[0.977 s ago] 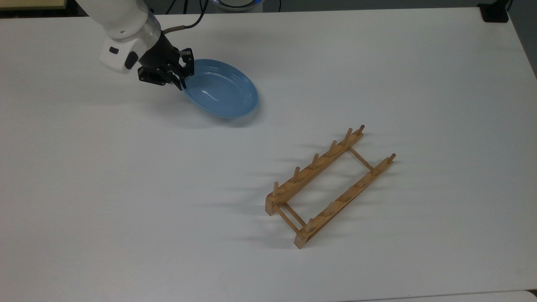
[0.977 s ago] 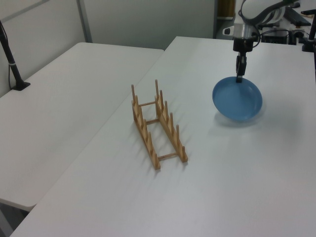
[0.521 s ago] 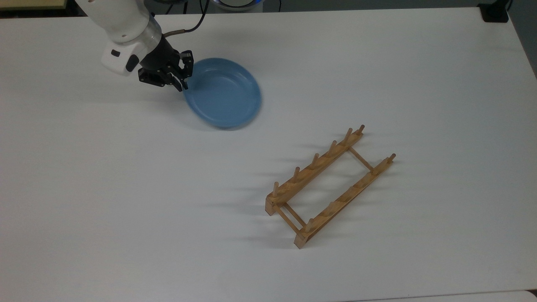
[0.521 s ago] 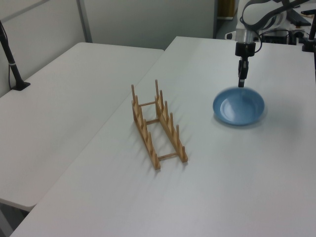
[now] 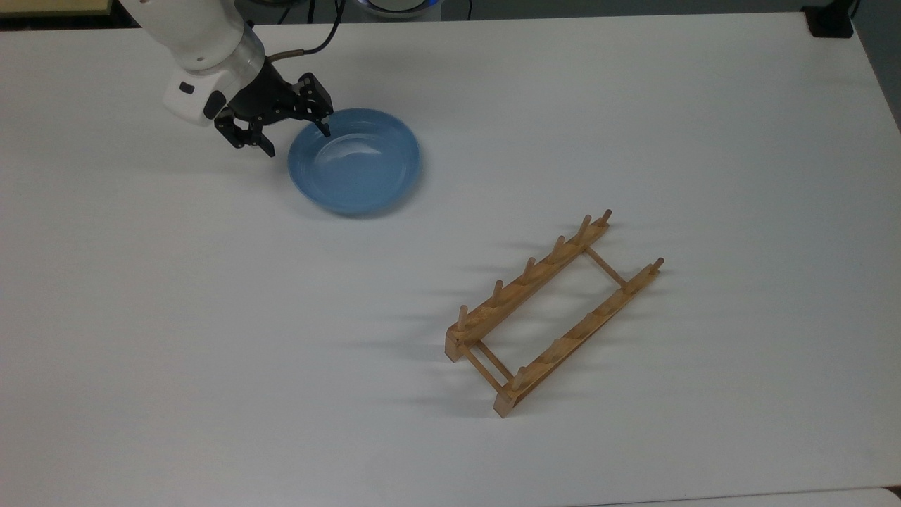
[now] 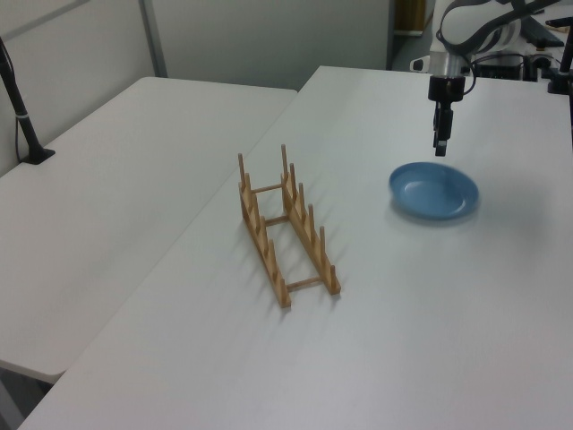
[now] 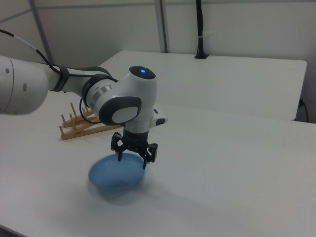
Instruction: Pick plate from plate rack
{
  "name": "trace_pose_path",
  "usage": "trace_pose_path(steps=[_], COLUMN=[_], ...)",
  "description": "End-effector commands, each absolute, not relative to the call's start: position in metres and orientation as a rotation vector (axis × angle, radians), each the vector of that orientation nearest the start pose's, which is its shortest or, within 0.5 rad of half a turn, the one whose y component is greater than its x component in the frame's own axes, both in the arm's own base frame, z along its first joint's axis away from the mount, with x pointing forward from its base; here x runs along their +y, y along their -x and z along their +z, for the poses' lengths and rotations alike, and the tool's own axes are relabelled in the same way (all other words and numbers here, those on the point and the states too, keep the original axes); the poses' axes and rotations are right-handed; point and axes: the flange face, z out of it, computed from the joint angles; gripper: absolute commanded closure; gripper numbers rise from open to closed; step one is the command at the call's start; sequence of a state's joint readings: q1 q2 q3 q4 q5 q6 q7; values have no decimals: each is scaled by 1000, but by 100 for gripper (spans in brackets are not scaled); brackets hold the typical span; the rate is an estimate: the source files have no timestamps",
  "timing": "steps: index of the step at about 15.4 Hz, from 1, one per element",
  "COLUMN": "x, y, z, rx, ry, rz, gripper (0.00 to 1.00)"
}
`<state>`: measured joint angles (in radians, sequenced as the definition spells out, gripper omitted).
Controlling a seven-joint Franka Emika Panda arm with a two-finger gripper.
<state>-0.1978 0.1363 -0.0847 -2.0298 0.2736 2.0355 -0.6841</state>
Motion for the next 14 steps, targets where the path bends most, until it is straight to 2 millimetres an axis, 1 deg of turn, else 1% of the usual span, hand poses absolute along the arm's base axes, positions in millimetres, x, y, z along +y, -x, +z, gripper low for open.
trace_pose_path(steps=[1, 3, 4, 5, 6, 8, 9, 10, 11, 12, 13, 14], x=[-153, -151, -148, -142, -138, -126, -118, -112, -105, -103, -103, -94], y=[-538, -543, -544, -547, -547, -546, -545, -544, -544, -545, -541, -536], z=[413, 447, 469, 485, 505, 537, 551, 562, 577, 588, 599, 620], rx=[-332, -235, -149, -57, 55, 277, 357, 390, 376, 401, 447, 461], ry=[2831, 2832, 2844, 2855, 2859, 2859, 2861, 2885, 2915, 2911, 2907, 2911], rz=[2, 13, -3, -9, -30, -68, -87, -103, -134, -157, -156, -146], gripper=[0, 0, 0, 0, 0, 0, 0, 0, 0, 0, 0, 0])
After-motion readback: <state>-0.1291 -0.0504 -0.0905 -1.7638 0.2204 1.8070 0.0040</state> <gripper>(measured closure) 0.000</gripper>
